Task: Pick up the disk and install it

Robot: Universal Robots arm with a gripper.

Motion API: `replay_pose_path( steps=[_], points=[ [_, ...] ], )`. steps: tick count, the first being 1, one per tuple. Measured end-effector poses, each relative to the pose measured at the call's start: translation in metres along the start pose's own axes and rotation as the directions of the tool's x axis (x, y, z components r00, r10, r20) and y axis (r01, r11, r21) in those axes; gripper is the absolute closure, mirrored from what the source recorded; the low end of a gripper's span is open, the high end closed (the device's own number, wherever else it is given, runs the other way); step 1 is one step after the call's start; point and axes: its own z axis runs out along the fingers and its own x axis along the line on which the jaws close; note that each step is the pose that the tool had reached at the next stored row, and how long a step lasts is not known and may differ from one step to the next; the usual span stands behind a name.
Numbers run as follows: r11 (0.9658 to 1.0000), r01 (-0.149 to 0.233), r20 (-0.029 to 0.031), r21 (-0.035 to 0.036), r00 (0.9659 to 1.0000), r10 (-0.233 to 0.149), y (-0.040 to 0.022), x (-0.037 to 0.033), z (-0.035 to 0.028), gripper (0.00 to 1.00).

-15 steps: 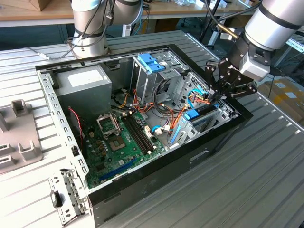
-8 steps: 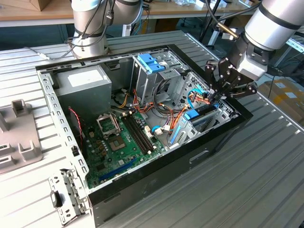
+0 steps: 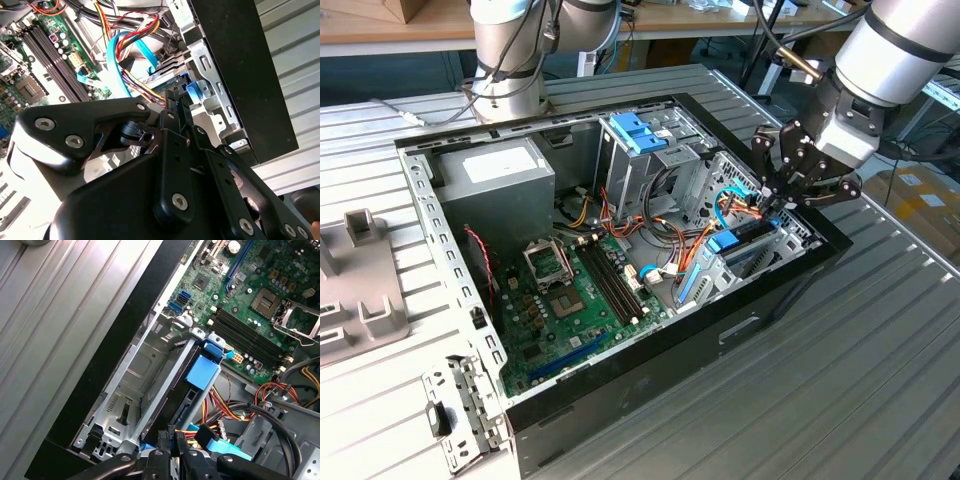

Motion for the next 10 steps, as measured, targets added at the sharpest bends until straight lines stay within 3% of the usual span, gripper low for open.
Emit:
replay_pose_path(
  steps=[7,10],
  points=[
    [0.9993,-0.037,-0.0010,0.0029,0.9993,0.037,0.0000,0.0000,0.0001,0.83],
    [0.9972,-0.074,-0.0019,0.0057,0.9972,0.074,0.0000,0.0000,0.0001,0.83]
  ],
)
